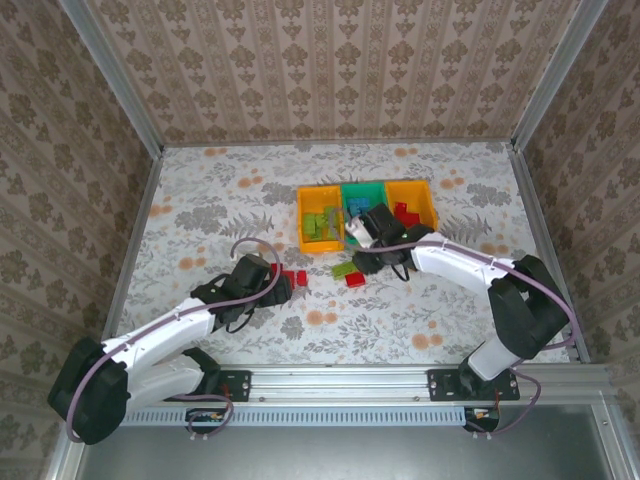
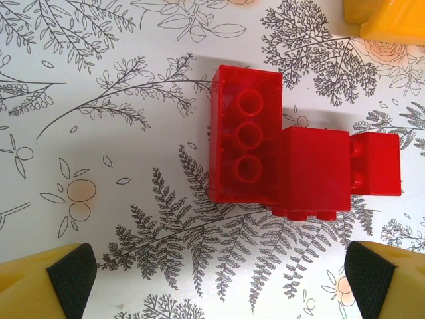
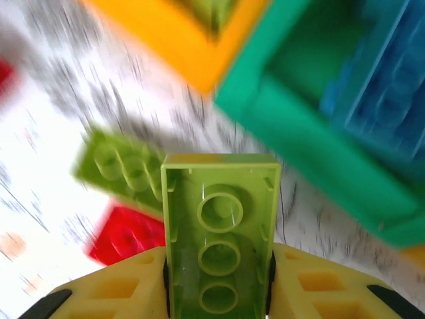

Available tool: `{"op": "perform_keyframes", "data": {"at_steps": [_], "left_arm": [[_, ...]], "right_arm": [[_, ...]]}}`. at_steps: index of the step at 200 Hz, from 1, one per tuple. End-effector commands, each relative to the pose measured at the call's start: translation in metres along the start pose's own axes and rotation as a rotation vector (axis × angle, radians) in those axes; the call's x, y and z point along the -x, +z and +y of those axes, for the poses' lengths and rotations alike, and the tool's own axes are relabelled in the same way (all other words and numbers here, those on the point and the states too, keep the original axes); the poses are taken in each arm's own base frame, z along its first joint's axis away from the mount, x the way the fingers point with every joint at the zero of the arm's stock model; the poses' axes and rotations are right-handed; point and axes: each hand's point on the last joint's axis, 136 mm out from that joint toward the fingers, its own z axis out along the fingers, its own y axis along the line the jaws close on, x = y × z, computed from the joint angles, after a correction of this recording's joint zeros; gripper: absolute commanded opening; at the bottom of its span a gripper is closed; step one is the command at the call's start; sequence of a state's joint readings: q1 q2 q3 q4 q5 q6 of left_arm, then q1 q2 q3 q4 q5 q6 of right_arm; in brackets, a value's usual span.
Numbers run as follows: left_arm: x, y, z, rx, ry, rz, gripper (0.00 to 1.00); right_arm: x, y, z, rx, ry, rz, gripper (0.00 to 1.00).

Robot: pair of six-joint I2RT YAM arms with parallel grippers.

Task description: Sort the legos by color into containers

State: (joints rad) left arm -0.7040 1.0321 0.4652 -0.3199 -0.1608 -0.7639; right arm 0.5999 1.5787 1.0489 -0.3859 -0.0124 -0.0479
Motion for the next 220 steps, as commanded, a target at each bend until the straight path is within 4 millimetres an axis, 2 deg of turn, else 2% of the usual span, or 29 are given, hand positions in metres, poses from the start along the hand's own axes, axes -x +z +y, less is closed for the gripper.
{"op": "perform_keyframes", "data": {"at_steps": [1, 19, 40, 69, 100, 139, 188, 204, 220], "left_arm": [[0.007, -0.004, -0.001, -0.01, 0.0, -0.025, 1.0], [0.007, -0.004, -0.001, -0.012, 0.0, -0.027, 1.0], [0.007, -0.006, -0.001, -0.017, -0.001, -0.033, 1.0], [0.006, -0.009, 0.001, -0.021, -0.003, -0.043, 1.0], [0.006, -0.011, 0.0, -0.03, 0.005, -0.045, 1.0], [0.008, -0.009, -0.01, -0.063, 0.025, -0.034, 1.0], [0.01, -0.006, -0.021, -0.046, 0.088, -0.011, 1.0], [0.01, -0.005, -0.02, -0.022, 0.097, -0.006, 1.0], [0.01, -0.006, -0.015, 0.001, 0.077, -0.02, 1.0]], "right_arm": [[0.068, -0.011, 0.011, 0.112, 0.186, -0.15, 0.38], [0.095, -0.002, 0.013, 0.143, 0.276, -0.133, 0.38], [0.116, 0.015, 0.011, 0.168, 0.362, -0.104, 0.39], [0.124, 0.044, -0.006, 0.132, 0.474, -0.054, 0.4], [0.127, 0.058, -0.016, 0.095, 0.531, -0.039, 0.48], [0.129, 0.057, -0.01, 0.131, 0.529, -0.037, 0.61], [0.135, 0.025, 0.007, 0.195, 0.483, -0.114, 0.68], [0.125, 0.018, 0.022, 0.198, 0.386, -0.118, 0.68], [0.107, 0.017, 0.043, 0.199, 0.226, -0.116, 0.68]]}}
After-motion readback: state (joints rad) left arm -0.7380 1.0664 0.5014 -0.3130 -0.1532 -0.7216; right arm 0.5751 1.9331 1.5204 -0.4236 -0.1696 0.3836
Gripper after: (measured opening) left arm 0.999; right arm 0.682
